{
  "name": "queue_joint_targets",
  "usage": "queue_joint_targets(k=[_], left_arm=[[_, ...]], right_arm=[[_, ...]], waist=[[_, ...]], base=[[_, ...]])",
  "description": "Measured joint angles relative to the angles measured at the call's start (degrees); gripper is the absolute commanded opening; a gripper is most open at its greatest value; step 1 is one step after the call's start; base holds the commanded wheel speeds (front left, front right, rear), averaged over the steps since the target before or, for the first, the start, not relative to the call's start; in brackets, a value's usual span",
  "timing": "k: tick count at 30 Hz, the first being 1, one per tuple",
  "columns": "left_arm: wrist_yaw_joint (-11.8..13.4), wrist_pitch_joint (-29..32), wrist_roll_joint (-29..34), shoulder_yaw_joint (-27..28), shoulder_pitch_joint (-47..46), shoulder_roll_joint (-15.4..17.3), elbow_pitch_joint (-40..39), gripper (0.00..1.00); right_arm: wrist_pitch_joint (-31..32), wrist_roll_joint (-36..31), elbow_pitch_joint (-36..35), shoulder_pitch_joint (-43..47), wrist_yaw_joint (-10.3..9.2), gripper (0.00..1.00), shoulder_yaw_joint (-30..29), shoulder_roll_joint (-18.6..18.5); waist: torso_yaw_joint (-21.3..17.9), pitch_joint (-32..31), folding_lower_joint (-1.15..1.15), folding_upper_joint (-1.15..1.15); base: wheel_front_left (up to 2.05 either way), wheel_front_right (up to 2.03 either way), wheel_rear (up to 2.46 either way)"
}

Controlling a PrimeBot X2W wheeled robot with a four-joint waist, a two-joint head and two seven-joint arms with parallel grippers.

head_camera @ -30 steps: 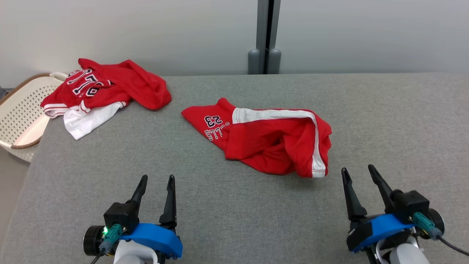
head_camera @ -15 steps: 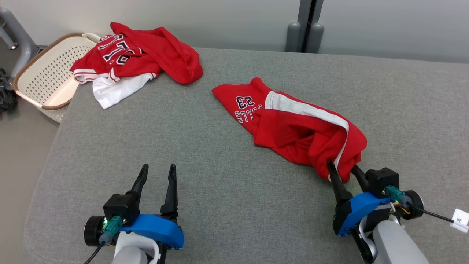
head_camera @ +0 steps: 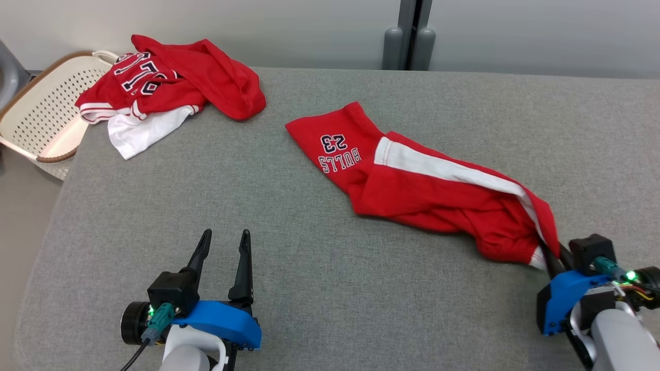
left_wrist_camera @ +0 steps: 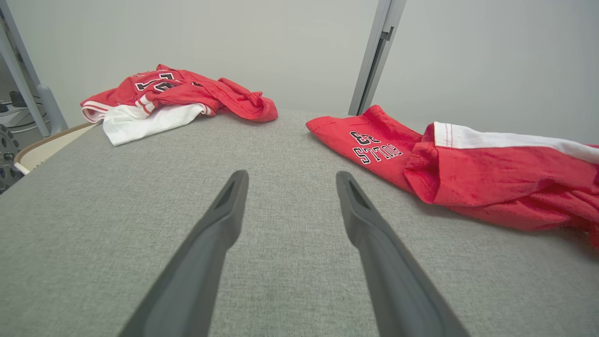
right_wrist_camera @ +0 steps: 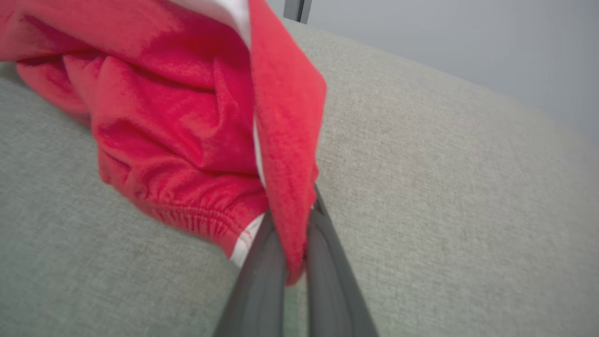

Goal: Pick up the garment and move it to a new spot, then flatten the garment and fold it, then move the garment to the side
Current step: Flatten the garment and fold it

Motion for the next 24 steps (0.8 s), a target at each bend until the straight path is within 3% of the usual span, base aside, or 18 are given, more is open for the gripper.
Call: queue_joint_targets(k=[7, 9, 10, 17, 24], left_arm=[[-0.5, 0.0, 0.3, 0.5, 0.0, -0.3, 0.2, 1.0], [-0.5, 0.0, 0.7, 0.6, 0.0, -0.3, 0.3, 1.0], [-0.6, 0.0, 0.7, 0.6, 0.0, -0.3, 0.3, 1.0], [-2.1, 0.0, -0.9, -0.7, 0.1, -0.5, 1.2, 1.0], [-4.0, 2.4, -5.6, -6.5, -5.7, -0.7, 6.0, 1.0]], right_arm=[[2.0, 0.0, 0.9, 1.5, 0.0, 0.0, -0.5, -2.8], [1.3, 0.2, 1.3, 2.0, 0.0, 0.5, -0.7, -2.6], [1.0, 0.5, 1.4, 2.3, 0.01, 1.0, -1.2, -2.4], [-1.9, 0.8, -0.5, 4.9, 0.0, 1.0, -5.5, -1.3], [-2.9, 0.9, -9.5, 9.1, 0.0, 1.0, -9.7, 1.2]], waist=[[-0.1, 0.5, 0.0, 0.0], [-0.2, 0.4, 0.0, 0.0], [-0.3, 0.2, 0.0, 0.0], [-2.7, -0.8, 0.0, 0.0], [-7.5, -0.7, -0.01, 0.0]], base=[[0.0, 0.0, 0.0], [0.0, 0.0, 0.0], [0.0, 0.0, 0.0], [0.0, 0.0, 0.0], [0.0, 0.0, 0.0]])
